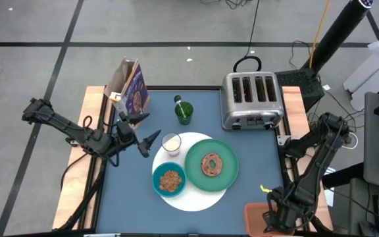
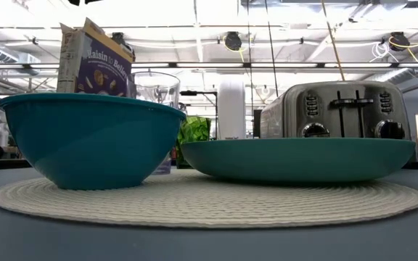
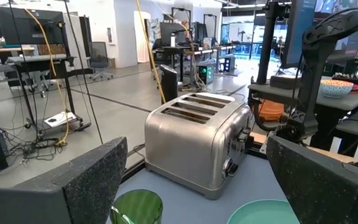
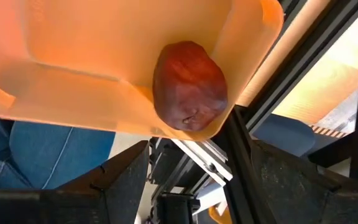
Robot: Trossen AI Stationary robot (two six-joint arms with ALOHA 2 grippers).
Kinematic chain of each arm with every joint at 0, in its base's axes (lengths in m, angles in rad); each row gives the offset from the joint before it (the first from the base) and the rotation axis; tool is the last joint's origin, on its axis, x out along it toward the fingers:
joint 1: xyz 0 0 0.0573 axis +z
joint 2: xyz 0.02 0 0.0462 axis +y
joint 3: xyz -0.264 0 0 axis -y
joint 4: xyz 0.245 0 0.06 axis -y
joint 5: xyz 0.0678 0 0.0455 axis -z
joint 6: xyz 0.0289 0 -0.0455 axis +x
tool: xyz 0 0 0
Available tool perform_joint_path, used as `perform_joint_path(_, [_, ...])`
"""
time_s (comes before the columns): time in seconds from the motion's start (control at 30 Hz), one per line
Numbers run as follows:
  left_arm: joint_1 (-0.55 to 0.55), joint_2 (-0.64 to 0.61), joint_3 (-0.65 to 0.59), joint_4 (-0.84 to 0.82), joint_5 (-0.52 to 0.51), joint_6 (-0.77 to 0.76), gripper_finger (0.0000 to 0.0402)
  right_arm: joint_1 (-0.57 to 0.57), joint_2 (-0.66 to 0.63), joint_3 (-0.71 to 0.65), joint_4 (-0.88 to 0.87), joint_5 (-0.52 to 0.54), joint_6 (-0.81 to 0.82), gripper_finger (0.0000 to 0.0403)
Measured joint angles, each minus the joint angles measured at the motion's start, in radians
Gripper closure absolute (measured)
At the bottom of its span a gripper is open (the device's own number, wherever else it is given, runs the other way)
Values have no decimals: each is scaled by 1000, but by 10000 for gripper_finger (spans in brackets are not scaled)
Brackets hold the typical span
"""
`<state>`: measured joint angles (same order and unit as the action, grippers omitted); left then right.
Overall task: Arrange a breakfast setting
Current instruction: Put the apple above the green plate from the orange bin
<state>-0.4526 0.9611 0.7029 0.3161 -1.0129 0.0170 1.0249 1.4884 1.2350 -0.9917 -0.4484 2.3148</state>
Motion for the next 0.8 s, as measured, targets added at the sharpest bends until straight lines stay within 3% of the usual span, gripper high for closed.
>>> perform_joint_path(0.43, [0, 0, 0, 0, 0, 3, 11, 44, 50, 0, 38, 3, 117, 128])
perform_joint_path(0.7, [0, 0, 0, -5, 1, 4, 11, 46, 47, -79, 252, -16, 28, 128])
perform_joint_path(0.8, [-1, 1, 0, -6, 1, 3, 11, 44, 39, -97, 259, -17, 46, 128])
